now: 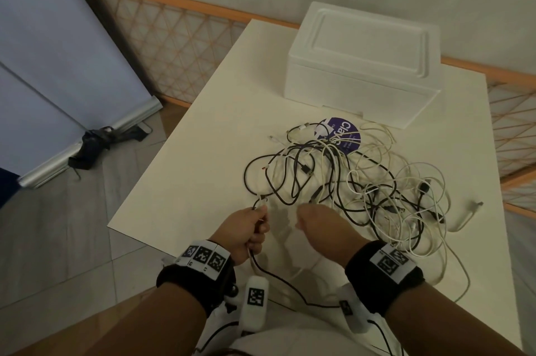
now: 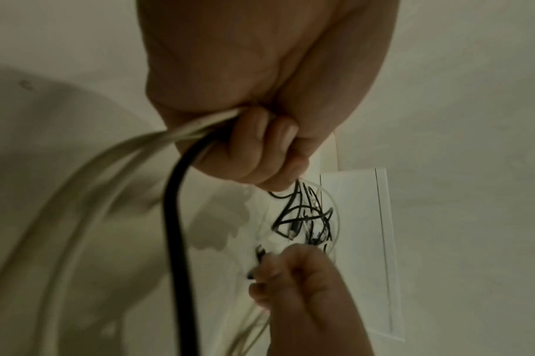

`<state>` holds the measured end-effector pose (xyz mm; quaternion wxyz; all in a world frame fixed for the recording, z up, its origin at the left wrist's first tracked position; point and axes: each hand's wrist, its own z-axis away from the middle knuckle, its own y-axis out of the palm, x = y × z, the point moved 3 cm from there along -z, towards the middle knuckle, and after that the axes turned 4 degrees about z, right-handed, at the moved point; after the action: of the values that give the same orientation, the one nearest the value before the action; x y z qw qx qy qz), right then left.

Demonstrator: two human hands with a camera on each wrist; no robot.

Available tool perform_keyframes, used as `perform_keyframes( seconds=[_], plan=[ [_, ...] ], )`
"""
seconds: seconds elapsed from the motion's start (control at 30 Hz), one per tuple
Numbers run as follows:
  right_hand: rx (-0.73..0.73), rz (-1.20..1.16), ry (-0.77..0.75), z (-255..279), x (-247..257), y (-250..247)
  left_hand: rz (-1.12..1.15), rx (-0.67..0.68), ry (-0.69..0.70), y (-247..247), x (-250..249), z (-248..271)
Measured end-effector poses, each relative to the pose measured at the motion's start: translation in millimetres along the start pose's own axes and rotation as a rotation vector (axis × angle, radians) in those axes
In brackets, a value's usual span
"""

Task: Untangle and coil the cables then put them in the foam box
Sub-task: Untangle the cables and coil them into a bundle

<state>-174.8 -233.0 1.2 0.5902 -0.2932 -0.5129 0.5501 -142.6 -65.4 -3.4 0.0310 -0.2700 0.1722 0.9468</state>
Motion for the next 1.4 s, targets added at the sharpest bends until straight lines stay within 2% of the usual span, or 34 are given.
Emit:
perform_keyframes(
  seconds=[0.07, 0.1, 0.17, 0.27, 0.37, 0.47, 0.63, 0.83, 1.17, 1.37, 1.4],
  plan=[
    [-0.18, -0.205, 0.218, -2.7, -5.5, -21.4, 0.023, 0.015, -0.01, 5.4, -1.9, 2.6],
    [-0.251, -0.266, 0.27, -3.8, -6.0, -30.2, 0.023, 0.032, -0.015, 10.0, -3.1, 4.1],
    [-0.303, -0.332, 0.236, -5.7, 3.7, -42.1, 0.066, 0.079, -0.003, 19.6, -7.2, 5.5],
    [-0.198, -0.355, 0.059, -2.6, 29.0, -42.1, 0.245, 0.081, 0.076, 26.0, -18.6, 3.7],
    [-0.137, -0.331, 0.023, 5.0, 31.5, -37.2, 0.351, 0.043, 0.218, 21.4, -33.9, 0.6],
    [-0.13, -0.334, 0.001, 11.3, 24.1, -37.9, 0.326, 0.024, 0.317, 15.5, -43.4, -0.5],
    [-0.126, -0.315, -0.028, 13.3, 19.5, -45.6, 0.208, 0.055, 0.394, 23.0, -44.3, 1.7],
    [-0.148, -0.315, -0.011, 13.1, 17.4, -46.7, 0.168, 0.079, 0.482, 28.9, -51.5, 7.3],
    [-0.177, -0.28, -0.021, 10.4, 15.6, -48.5, 0.099, 0.095, 0.533, 35.5, -54.7, 7.4],
    [-0.147, -0.118, 0.069, 11.7, -1.2, -58.9, 0.051, 0.027, 0.59, 22.2, -73.7, 10.5],
    [-0.163, -0.151, 0.116, 11.2, -7.6, -65.0, 0.017, 0.036, 0.582, 22.3, -75.7, 10.7]
  ],
)
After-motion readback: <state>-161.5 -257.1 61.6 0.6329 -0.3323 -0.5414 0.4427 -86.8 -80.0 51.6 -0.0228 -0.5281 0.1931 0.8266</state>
